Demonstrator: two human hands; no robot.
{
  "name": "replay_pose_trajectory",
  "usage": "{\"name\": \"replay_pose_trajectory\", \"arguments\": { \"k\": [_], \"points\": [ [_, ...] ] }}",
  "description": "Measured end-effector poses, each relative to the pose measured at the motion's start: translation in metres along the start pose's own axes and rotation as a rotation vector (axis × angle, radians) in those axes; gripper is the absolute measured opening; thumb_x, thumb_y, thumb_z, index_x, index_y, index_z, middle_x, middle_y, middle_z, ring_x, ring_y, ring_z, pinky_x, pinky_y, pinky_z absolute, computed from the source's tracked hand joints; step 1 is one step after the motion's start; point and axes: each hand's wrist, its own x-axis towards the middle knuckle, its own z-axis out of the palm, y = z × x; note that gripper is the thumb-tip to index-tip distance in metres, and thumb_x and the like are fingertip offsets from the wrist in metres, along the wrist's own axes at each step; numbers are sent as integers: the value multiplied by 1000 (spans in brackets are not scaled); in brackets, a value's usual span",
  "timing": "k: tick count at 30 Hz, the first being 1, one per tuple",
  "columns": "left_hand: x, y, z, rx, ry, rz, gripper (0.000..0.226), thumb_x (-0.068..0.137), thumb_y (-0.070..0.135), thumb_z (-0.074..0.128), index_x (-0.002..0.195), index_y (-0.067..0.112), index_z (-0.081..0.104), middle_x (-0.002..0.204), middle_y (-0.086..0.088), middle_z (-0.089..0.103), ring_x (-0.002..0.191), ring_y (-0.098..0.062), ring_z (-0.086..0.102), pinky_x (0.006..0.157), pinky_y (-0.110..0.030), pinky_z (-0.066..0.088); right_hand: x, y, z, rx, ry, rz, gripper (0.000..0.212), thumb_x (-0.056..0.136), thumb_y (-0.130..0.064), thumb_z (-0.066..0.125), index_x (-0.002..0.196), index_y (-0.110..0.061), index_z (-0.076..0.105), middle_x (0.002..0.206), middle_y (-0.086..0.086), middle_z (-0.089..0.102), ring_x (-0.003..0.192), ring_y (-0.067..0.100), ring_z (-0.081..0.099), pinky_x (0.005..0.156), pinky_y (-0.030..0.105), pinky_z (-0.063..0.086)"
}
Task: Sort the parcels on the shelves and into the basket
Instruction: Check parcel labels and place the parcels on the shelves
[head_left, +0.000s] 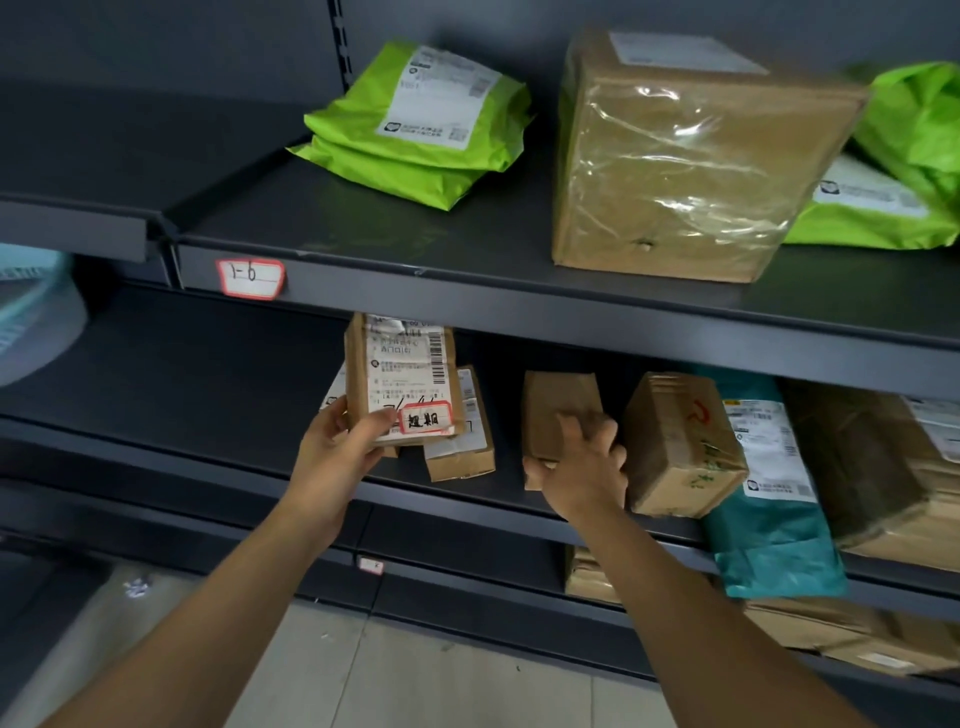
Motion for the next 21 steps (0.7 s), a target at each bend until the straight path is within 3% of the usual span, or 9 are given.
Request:
{"name": "replay_pose_trajectory", "arguments": {
  "k": [2, 5, 7, 9, 12, 14, 17, 19, 21],
  "points": [
    [0, 0, -3, 3, -6, 10, 37, 87, 18, 63, 123, 17, 54, 113, -1, 68, 104, -13, 65, 92, -29, 48, -3, -2, 0, 3, 98, -1, 78, 80, -48, 65, 142, -28, 23, 144, 16, 12, 126, 37, 29, 100, 45, 37],
    [3, -2, -9, 15, -5, 19, 44, 85, 21, 65, 127, 18, 51, 114, 0, 67, 105, -14, 65, 97, -33, 47, -7, -9, 4, -242, 256, -134, 100, 68, -36, 79, 146, -19, 19, 148, 21, 19, 128, 38, 32, 102, 49, 34],
    [6, -3, -11, 17, -2, 18, 49, 84, 22, 66, 130, 17, 49, 115, 0, 67, 106, -14, 64, 99, -35, 47, -11, -13, 9, -344, 303, -240, 115, 45, -27, 91, 142, -13, 29, 139, 22, 41, 114, 38, 49, 92, 50, 44],
    [8, -5, -13, 20, -4, 12, 50, 84, 23, 66, 130, 17, 48, 116, -1, 66, 107, -15, 64, 101, -37, 46, -15, -13, 20, -301, 308, -404, 125, 28, -30, 95, 136, -11, 35, 125, 18, 57, 103, 35, 58, 83, 46, 51],
    [9, -9, -17, 34, -20, 11, 45, 84, 23, 66, 127, 20, 51, 116, -1, 66, 107, -15, 63, 101, -37, 45, -26, -13, 28, -146, 321, -535, 108, 50, -45, 90, 138, -14, 35, 128, 10, 57, 113, 29, 55, 90, 44, 49],
    [11, -12, -20, 38, -11, 7, 49, 83, 25, 67, 129, 19, 50, 117, 0, 65, 107, -14, 64, 101, -36, 46, -24, -10, 24, 33, 344, -405, 99, 65, -45, 81, 144, -15, 30, 141, 10, 44, 126, 30, 41, 101, 46, 42],
    [11, -16, -23, 38, -5, 7, 50, 84, 24, 66, 131, 18, 48, 115, 0, 66, 105, -12, 64, 100, -35, 46, -11, -4, 15, 327, 199, -104, 114, 67, -49, 79, 151, -17, 8, 154, 10, 17, 139, 31, 19, 112, 48, 27],
    [11, -19, -26, 41, 1, 2, 49, 85, 24, 66, 130, 18, 49, 114, 1, 66, 105, -13, 64, 100, -37, 46, -5, -3, 13, 457, 73, 30, 121, 66, -52, 78, 151, -21, -2, 155, 8, 17, 140, 31, 23, 110, 50, 31],
    [11, -21, -29, 59, -5, -11, 54, 80, 31, 70, 129, 20, 50, 115, 2, 66, 107, -14, 63, 101, -38, 45, -4, -6, 16, 463, 34, 67, 117, 68, -50, 75, 151, -20, -1, 148, 9, 28, 133, 30, 36, 102, 47, 41]
  ]
}}
